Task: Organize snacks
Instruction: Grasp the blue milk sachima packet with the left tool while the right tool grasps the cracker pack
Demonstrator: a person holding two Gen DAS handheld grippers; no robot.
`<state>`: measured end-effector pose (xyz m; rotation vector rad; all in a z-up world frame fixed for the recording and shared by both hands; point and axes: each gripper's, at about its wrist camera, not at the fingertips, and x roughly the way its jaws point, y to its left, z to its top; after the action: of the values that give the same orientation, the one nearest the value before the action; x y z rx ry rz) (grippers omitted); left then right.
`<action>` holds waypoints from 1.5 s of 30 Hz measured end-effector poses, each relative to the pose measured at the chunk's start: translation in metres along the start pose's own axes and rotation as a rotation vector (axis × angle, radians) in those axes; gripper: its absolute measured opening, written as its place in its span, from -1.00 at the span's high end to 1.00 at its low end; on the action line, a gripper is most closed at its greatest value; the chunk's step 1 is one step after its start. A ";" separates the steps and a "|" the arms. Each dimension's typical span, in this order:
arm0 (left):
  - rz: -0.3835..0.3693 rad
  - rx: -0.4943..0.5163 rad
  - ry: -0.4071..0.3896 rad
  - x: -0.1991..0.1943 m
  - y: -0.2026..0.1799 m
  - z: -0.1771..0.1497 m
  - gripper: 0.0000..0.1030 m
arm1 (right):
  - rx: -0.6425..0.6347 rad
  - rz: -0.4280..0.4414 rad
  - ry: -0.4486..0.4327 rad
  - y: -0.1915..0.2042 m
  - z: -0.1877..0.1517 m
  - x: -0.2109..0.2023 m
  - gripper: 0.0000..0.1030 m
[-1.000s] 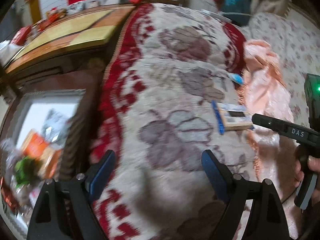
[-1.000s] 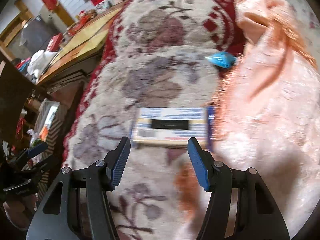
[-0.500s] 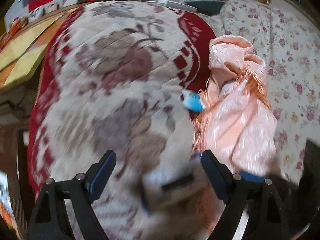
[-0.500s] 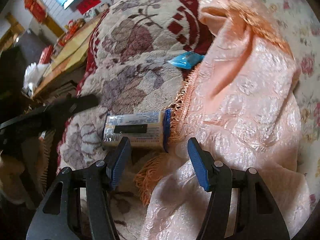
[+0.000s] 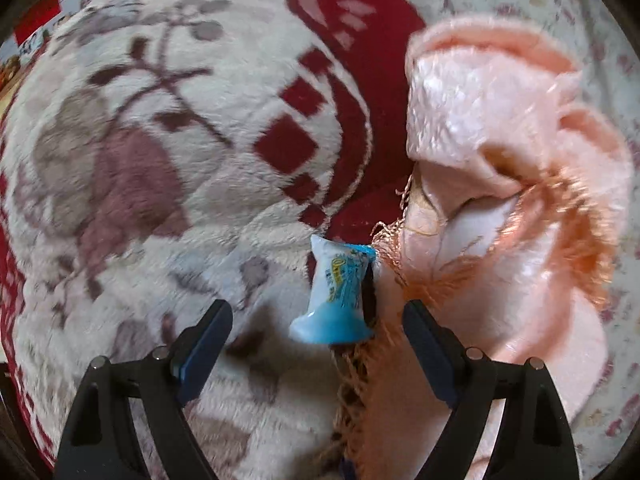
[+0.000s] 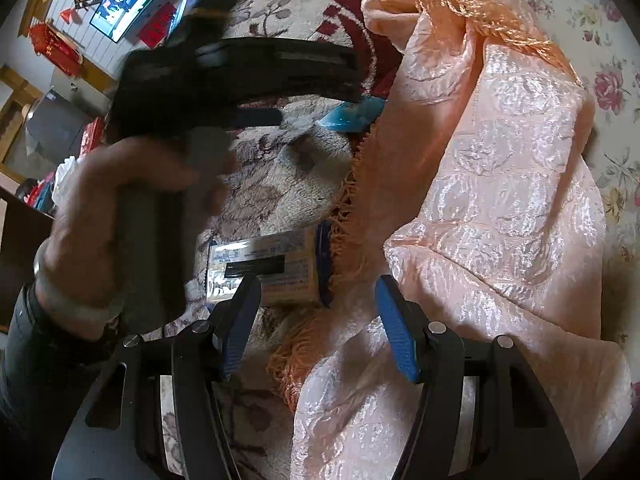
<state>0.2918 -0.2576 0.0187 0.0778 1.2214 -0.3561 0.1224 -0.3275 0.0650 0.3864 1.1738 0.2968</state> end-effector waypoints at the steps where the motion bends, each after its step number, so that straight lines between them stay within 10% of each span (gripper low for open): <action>1: 0.014 0.011 0.011 0.006 -0.004 0.002 -0.71 | 0.003 0.005 0.002 0.000 0.000 0.001 -0.16; 5: 0.055 0.035 0.019 0.020 -0.012 0.008 -0.62 | 0.011 0.010 0.008 -0.001 0.003 0.004 -0.16; 9: 0.046 0.040 0.038 0.031 -0.014 0.011 0.23 | 0.010 0.015 0.007 0.003 0.006 0.009 -0.16; 14: 0.007 0.038 0.007 0.026 -0.009 -0.003 0.47 | 0.025 0.009 0.012 0.003 0.006 0.014 -0.16; 26: 0.016 -0.012 -0.106 -0.072 0.067 -0.083 0.48 | -0.147 0.035 0.023 0.039 0.006 0.030 -0.16; 37: 0.079 -0.078 -0.150 -0.157 0.134 -0.204 0.48 | -0.957 -0.031 0.095 0.109 -0.004 0.046 -0.37; 45: 0.058 -0.158 -0.129 -0.166 0.139 -0.253 0.48 | -1.258 -0.035 0.327 0.116 0.001 0.096 -0.37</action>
<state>0.0573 -0.0263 0.0666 -0.0451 1.1130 -0.2103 0.1552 -0.1830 0.0372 -0.8079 1.0850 1.0061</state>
